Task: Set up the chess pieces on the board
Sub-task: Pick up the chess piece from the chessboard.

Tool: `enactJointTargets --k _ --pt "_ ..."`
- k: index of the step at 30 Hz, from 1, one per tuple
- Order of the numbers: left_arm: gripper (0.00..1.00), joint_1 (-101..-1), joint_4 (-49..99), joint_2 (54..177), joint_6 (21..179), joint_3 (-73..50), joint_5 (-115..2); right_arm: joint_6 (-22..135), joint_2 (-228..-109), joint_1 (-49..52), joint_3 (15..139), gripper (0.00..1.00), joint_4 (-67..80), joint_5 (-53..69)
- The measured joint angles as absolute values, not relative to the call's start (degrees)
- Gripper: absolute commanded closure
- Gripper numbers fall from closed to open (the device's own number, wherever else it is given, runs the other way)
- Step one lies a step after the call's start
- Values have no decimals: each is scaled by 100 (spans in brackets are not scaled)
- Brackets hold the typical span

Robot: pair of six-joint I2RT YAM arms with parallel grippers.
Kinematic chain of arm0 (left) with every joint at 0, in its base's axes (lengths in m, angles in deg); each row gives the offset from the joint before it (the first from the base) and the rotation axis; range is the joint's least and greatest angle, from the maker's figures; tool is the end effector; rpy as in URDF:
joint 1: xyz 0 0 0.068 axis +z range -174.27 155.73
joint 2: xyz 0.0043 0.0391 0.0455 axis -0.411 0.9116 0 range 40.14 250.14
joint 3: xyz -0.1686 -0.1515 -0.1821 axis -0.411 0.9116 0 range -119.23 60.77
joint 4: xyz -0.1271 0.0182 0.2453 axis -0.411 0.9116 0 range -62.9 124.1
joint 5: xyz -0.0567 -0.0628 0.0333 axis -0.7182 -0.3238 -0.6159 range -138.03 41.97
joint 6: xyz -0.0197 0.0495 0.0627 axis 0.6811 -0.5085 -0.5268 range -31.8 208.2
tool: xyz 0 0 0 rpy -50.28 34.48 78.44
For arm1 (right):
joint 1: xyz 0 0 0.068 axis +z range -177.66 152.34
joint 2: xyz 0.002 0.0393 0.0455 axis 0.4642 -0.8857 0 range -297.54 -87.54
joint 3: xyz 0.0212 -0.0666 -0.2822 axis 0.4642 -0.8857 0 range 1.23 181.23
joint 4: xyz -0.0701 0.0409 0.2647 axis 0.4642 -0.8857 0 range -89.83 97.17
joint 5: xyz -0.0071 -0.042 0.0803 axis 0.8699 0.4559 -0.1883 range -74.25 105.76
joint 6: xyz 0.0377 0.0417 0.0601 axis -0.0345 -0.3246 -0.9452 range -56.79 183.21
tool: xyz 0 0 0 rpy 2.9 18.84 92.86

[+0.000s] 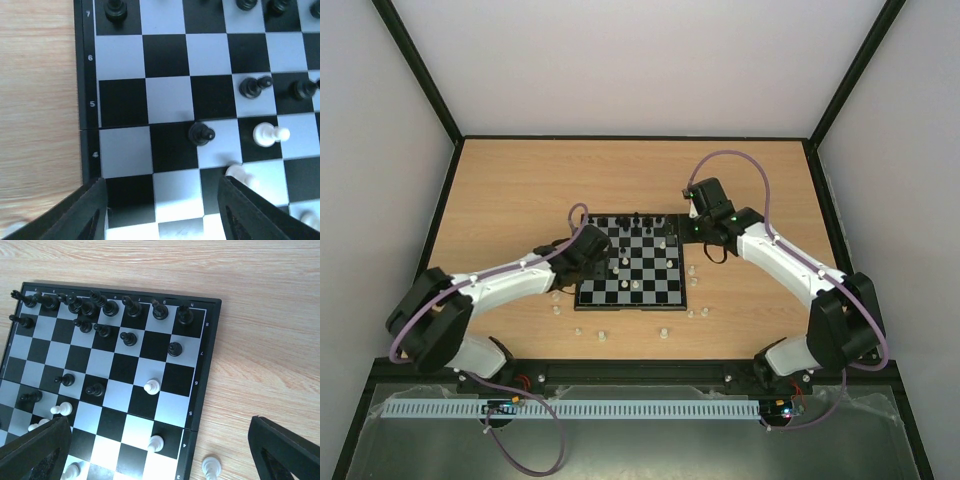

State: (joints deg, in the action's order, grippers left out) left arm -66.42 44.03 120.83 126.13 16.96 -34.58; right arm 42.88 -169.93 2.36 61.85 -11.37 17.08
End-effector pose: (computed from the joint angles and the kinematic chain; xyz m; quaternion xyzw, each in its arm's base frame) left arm 0.2367 -0.1919 0.1675 -0.0016 0.9447 -0.1133 0.3078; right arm 0.3114 0.1779 0.2581 -0.0718 0.9045 0.1693 0.3847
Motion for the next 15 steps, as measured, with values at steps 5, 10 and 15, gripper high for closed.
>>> enactJointTargets --k 5,10,15 --pt "55 -6642 4261 12730 12471 1366 -3624 4283 -16969 236 6132 7 -1083 1699" --pt "64 -6642 4154 13217 12324 979 -3760 4283 -16969 236 6095 7 -1054 1677" --pt "72 -6642 4161 13534 12233 682 -3795 4283 -16971 236 6064 8 -1048 1660"
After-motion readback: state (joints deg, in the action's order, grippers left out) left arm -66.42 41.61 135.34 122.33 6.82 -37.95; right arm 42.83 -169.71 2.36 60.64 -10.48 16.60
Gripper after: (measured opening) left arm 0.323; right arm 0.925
